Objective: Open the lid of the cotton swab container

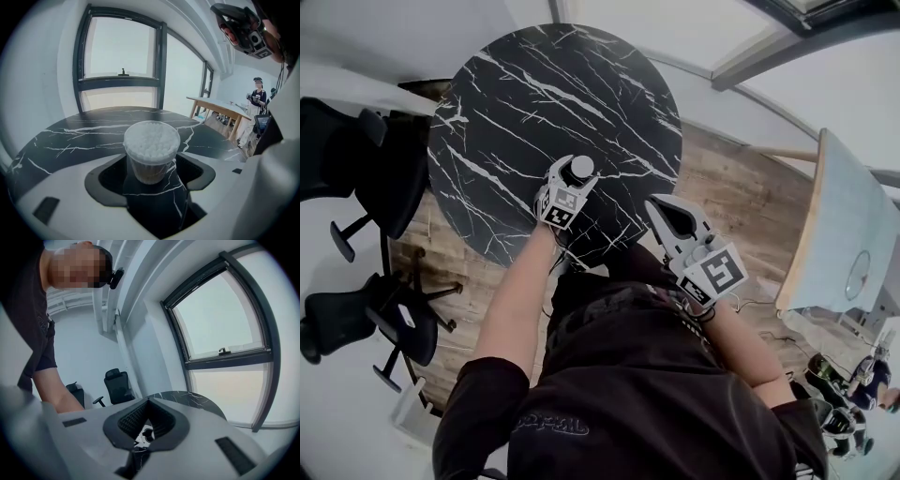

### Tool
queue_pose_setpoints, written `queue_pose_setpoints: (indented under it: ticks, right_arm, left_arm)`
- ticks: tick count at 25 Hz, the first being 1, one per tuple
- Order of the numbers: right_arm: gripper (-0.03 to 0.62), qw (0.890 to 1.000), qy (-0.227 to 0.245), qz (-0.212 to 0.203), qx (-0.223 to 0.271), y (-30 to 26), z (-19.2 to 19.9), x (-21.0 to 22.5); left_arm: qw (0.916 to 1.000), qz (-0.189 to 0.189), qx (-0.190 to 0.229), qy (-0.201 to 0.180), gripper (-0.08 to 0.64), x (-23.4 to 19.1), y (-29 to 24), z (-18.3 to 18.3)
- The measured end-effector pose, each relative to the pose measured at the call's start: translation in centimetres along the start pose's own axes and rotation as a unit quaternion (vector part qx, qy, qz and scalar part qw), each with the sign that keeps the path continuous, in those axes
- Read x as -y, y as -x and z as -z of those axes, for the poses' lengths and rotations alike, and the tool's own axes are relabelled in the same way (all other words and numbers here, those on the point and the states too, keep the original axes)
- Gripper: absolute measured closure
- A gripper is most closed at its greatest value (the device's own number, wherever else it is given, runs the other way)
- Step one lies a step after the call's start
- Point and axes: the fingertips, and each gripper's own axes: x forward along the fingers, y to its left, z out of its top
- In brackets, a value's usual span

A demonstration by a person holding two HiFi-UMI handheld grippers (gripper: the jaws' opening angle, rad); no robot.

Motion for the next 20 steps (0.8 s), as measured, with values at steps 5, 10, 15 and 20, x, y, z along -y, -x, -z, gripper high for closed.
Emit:
queue_pose_setpoints:
  ticks: [5,10,15,20]
  right_arm:
    - [0.572,1.0,-0.002,-0.003,-0.005,0.18,0.41,-0.19]
    - [0.572,1.0,-0.003,-0.004,-0.005,0.04,0.48,-0.17]
    - [0.572,1.0,-0.003,-0.006,-0.004,0.16,0.53,-0.25]
    - [0.572,1.0,-0.002,-0.005,0.002,0.21,0.55,-0.23]
  left_arm:
    - [0.9999,-0.007,-0.012,0.002,0.265,-0.48,-0.33,0.51]
    - [0.9998,-0.008,-0.015,-0.004,0.287,-0.35,-0.74,0.36]
    - [0.9998,-0.001,-0.02,-0.003,0.291,-0.19,-0.81,0.5]
    - [0.9994,0.018,-0.027,-0.01,0.291,0.11,-0.5,0.46]
